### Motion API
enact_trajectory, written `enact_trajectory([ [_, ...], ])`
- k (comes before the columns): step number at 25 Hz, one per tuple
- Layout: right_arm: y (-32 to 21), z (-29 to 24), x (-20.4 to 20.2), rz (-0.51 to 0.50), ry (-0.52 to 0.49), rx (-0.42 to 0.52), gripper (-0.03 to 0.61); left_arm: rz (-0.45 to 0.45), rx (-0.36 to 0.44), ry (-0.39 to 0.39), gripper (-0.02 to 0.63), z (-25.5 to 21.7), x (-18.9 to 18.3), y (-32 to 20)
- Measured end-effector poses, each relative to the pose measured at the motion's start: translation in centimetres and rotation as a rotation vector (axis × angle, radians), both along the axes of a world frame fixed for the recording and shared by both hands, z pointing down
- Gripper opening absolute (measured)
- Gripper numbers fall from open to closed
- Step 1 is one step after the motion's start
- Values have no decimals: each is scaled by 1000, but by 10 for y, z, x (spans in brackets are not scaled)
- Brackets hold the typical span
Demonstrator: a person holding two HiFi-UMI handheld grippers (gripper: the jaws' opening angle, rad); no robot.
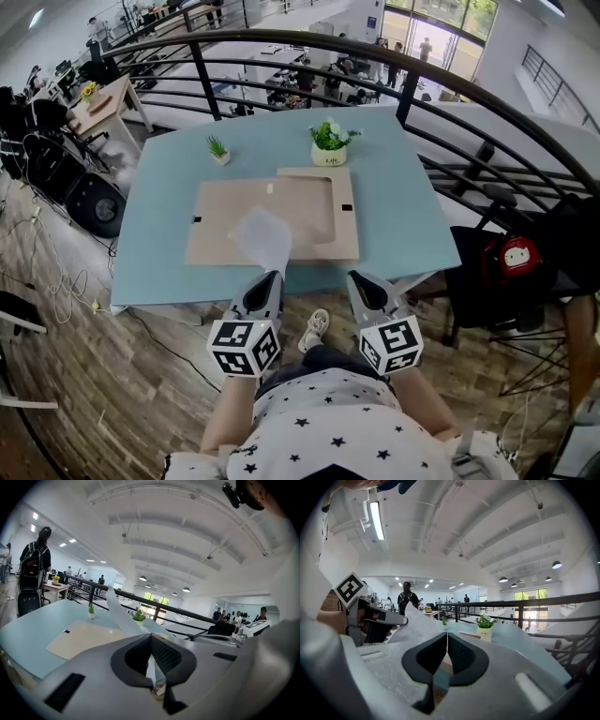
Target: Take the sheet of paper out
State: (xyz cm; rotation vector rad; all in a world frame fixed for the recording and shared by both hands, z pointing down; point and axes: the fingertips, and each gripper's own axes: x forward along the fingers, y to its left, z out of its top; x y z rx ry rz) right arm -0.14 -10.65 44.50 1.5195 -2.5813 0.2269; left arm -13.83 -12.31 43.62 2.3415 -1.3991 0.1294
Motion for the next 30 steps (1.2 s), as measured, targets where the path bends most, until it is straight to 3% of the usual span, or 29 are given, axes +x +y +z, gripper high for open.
enact_trajectory([
  [30, -3, 8, 0, 3, 48, -6, 6, 23, -7, 12, 2, 2, 4, -3],
])
